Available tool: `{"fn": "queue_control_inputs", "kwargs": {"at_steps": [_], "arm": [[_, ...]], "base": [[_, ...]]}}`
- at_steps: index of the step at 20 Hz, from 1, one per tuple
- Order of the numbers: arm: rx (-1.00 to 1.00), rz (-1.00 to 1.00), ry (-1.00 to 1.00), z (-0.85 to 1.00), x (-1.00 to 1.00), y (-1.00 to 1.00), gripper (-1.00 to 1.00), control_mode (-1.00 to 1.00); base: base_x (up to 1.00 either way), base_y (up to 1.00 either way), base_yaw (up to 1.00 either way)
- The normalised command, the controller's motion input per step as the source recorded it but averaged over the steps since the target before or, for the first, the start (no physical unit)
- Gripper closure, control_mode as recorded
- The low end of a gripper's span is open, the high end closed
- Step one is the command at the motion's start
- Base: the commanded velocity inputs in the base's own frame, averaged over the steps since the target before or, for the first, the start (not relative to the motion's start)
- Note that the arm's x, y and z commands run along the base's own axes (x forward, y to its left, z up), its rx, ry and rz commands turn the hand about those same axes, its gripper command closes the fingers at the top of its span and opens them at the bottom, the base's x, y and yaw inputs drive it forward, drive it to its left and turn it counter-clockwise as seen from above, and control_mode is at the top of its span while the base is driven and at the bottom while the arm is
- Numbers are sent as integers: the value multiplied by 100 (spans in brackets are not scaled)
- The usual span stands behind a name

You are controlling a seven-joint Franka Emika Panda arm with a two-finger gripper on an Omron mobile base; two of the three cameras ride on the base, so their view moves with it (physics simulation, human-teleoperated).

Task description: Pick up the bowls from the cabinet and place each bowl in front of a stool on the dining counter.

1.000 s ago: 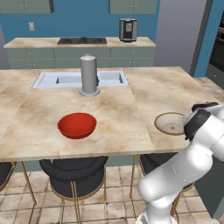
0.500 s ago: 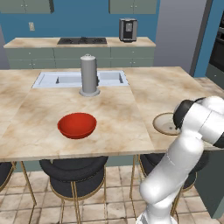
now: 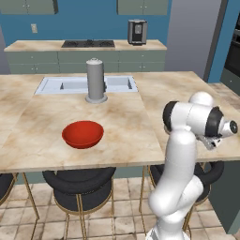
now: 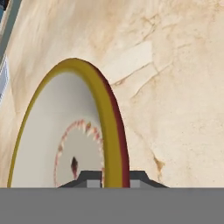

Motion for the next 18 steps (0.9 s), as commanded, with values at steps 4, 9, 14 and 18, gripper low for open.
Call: {"fn": "queue_control_inputs", "kwargs": {"at_steps": [4, 9, 14, 18], "arm": [[0, 1, -6, -9, 6, -4, -100, -100], [0, 3, -12, 3, -4, 0, -100, -100], [-1, 6, -6, 46, 0, 0, -100, -100], [-5, 5, -1, 93, -4, -1, -100, -100]], "base": [[0, 0, 0], [0, 0, 0], [0, 0, 0], [0, 0, 0]]}}
